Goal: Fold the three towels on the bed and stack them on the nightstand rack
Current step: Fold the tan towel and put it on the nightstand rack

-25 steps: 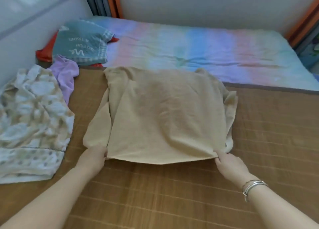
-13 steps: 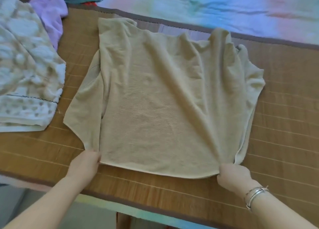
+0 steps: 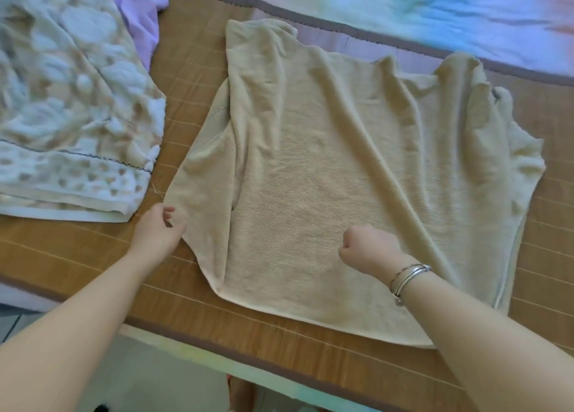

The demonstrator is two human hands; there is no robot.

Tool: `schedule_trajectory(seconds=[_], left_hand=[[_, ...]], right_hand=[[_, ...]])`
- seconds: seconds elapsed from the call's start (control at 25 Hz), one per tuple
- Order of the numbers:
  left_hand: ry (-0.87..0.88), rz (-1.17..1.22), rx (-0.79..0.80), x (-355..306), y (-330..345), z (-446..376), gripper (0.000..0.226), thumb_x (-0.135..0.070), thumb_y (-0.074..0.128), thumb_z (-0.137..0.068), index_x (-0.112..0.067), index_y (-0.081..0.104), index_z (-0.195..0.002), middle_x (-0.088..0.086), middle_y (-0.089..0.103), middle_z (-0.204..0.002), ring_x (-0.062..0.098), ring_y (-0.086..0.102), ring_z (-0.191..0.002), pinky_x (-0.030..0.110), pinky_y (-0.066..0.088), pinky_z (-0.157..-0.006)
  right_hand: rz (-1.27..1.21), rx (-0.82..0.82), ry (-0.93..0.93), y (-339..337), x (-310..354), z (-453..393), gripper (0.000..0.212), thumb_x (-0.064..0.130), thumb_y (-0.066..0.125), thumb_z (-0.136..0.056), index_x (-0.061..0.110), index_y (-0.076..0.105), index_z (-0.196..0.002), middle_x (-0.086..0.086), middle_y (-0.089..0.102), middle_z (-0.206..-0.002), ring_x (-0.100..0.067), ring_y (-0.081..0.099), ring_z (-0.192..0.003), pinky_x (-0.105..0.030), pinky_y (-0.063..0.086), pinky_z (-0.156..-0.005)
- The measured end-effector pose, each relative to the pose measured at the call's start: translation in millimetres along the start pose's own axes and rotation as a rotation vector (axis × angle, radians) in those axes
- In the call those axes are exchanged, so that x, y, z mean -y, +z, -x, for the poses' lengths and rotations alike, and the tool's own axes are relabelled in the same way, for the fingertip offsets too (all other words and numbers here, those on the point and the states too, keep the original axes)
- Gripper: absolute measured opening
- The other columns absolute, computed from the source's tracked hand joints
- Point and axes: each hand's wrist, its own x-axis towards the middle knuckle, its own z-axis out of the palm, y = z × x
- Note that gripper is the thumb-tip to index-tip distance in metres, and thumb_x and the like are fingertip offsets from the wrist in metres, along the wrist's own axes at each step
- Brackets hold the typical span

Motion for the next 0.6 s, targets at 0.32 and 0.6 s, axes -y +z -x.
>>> schedule_trajectory(seconds=[0.32, 0.6], left_hand=[[-0.505, 0.789, 0.179, 4, -18, -85, 0.048, -0.033, 0.044, -0.100, -0.008, 0.036, -0.140, 0.014, 0.056, -0.120, 0.024, 0.059, -0.100, 0.036, 0.051, -0.084], [-0.425, 0.736, 0.737, -35, -23, -83, 0.033, -0.037, 0.065, -0.088, -0.007, 0.069, -0.098, 0.015, 0.071, -0.103, 0.023, 0.067, -0.085, 0.031, 0.058, -0.063]], right_hand=[[-0.104, -0.249, -0.215, -6, 106, -74, 0.031, 0.023, 0.043, -0.092, 0.013, 0.054, -0.119, -0.004, 0.052, -0.116, -0.024, 0.048, -0.110, -0.034, 0.044, -0.084], [-1.007, -0.225, -0.099, -26, 191, -119, 0.049, 0.059, 0.057, -0.083, 0.022, 0.051, -0.115, 0.003, 0.053, -0.110, -0.012, 0.054, -0.100, -0.035, 0.047, -0.087]])
